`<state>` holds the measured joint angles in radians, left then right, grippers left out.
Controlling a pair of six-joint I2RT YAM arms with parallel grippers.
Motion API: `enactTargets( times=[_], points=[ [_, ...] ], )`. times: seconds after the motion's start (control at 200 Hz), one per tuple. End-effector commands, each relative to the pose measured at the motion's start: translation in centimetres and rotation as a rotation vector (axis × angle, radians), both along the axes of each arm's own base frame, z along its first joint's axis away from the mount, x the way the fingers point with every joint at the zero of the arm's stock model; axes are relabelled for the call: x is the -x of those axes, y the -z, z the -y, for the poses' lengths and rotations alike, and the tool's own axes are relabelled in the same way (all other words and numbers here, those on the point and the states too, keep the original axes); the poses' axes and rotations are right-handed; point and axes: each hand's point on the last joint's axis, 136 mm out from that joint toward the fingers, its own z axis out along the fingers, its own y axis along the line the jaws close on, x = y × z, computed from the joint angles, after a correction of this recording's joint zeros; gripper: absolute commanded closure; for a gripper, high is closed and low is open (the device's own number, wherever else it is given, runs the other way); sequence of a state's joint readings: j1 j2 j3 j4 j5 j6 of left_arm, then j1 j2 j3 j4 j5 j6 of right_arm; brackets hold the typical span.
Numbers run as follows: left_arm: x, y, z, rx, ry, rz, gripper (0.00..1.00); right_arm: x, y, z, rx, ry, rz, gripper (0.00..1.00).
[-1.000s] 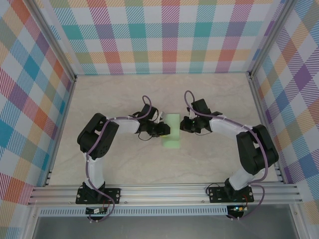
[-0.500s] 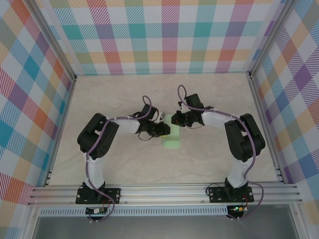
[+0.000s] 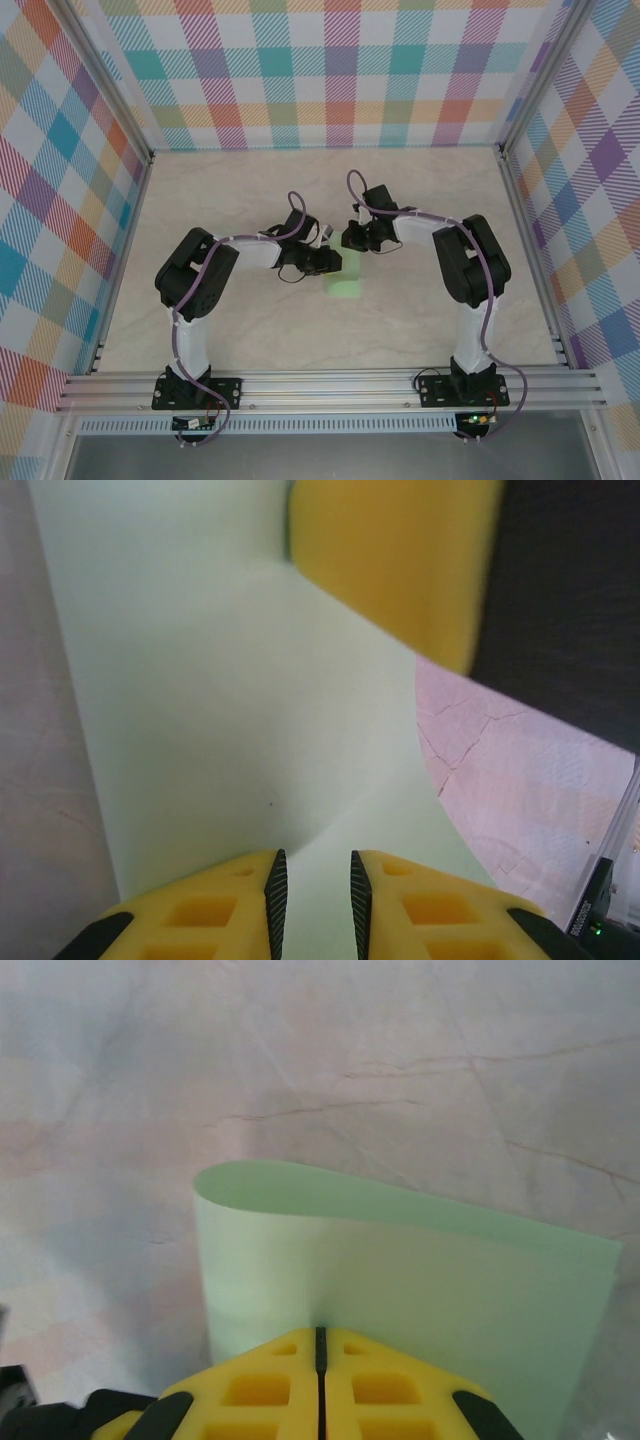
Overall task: Fold a paper plane with a square sheet of paper (fold left side to right side)
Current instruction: Hold the square sheet of paper at the center of the table, then first fold the square sheet of paper in half at the center of the table.
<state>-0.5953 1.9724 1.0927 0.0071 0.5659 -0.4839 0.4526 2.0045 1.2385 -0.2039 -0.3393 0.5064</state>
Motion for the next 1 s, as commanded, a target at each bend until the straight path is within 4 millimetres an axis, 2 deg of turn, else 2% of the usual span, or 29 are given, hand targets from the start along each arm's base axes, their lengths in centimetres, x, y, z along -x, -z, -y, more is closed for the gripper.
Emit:
enactTargets(
  times=[0.0, 0.315, 0.595, 0.995],
  points=[
    [3.8, 3.7, -1.4, -0.114, 0.036, -0.121, 0.74, 0.0, 1.0, 0.2, 0.043, -0.019, -0.014, 0.92],
    [4.8, 3.1, -1.1, -0.094, 0.079, -0.107, 0.73, 0.4, 2.7, 1.3, 0.118, -0.008, -0.067, 0.93],
    [7.6, 2.0, -1.2, -0.084, 0.167, -0.083, 0.73, 0.8, 3.4, 1.8, 0.149, -0.001, -0.100, 0.93],
    [12.5, 2.4, -1.1, -0.102, 0.262, -0.102, 0.73, 0.9, 3.7, 2.0, 0.166, 0.005, -0.112, 0.93]
  ],
)
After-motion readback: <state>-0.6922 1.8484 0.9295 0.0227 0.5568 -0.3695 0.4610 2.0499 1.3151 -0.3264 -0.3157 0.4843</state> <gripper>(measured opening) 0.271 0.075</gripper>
